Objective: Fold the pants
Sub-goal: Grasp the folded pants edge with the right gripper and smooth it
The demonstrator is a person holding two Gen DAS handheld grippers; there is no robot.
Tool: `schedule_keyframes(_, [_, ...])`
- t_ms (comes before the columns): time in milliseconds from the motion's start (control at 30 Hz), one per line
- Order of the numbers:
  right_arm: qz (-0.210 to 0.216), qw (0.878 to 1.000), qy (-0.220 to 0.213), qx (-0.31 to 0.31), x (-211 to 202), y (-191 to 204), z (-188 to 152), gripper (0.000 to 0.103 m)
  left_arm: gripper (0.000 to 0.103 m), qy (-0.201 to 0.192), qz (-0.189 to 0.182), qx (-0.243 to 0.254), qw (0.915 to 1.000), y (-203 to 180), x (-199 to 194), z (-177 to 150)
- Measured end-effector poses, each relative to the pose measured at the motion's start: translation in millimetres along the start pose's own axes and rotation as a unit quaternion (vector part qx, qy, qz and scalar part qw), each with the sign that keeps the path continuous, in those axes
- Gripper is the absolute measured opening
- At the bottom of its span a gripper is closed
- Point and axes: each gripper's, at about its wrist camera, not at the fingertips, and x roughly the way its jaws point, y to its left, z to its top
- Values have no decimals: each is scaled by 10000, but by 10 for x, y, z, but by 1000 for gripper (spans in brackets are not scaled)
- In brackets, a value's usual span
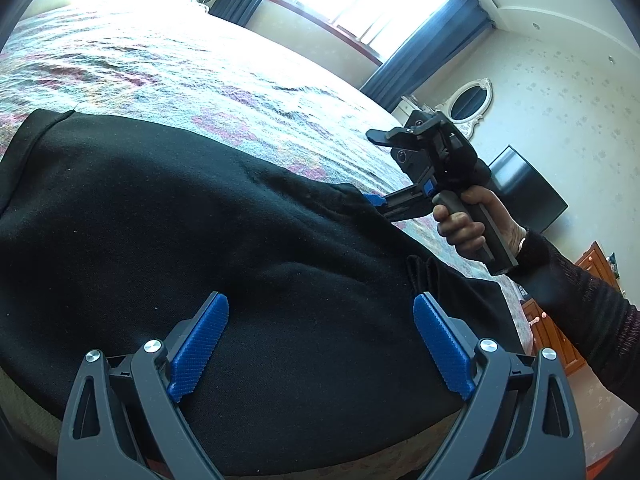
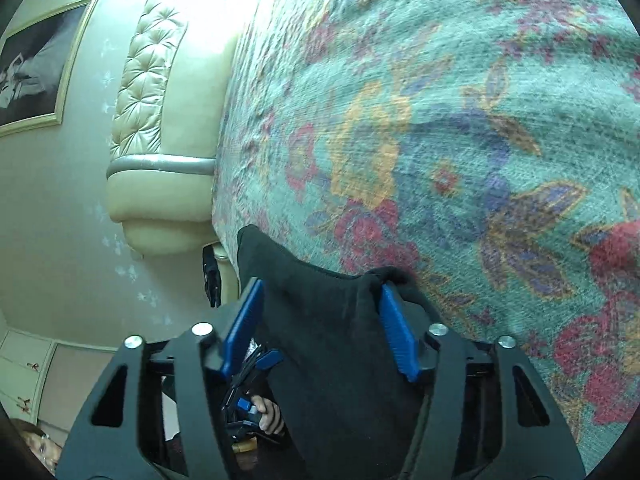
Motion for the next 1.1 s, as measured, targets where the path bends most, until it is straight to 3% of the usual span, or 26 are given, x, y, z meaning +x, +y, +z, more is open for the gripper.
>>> schedule_keyframes(33, [-181, 9998, -11, -34, -15, -10, 1, 36, 92, -4, -10, -9, 10000, 1, -3, -1])
schedule_keyframes(67, [-348, 9994, -55, -41, -39, -30, 6, 20, 92, -15, -19, -22, 10000, 5, -6, -7])
schedule_keyframes(100, [-447, 9989, -104, -24, -62, -49, 4, 10, 92, -25, -23, -27, 10000, 3, -6, -12])
schedule_keyframes(267, [-752, 9966, -324, -78, 31, -85, 30, 7, 92, -55, 31, 80, 9999, -25, 6, -32])
schedule_keyframes(533, [-650, 9962, -517, 265, -102, -153, 3, 8, 92, -37, -32, 62, 10000, -27, -12, -14])
schedule_keyframes(600, [-879, 9895, -1082, 373, -350, -195, -31, 28, 92, -3, -61, 35, 10000, -24, -23, -4])
schedule_keyframes(633, [-822, 9857, -1372, 530, -476, -219, -42, 33, 92, 18, -75, 44, 10000, -11, -20, -16])
schedule_keyframes(700, [-942, 9749, -1886, 715, -693, -205, -129, 60, 92, 79, -95, 90, 9999, 8, -16, -28])
schedule_keyframes(767, [-1028, 9712, -2050, 643, -776, -125, -248, 62, 92, 177, -128, 124, 9997, 34, 7, -12])
schedule_keyframes(833, [-848, 9729, -2071, 586, -783, -67, -426, 69, 93, 294, -207, 160, 9992, 52, 18, 12])
schedule_keyframes(867, [-793, 9726, -2082, 661, -774, -59, -535, 82, 93, 321, -254, 151, 9990, 68, 21, 20])
schedule_keyframes(1100, [-388, 9724, -2294, 167, -670, 287, -1526, 82, 93, 272, -397, -5, 9988, 112, -61, 46])
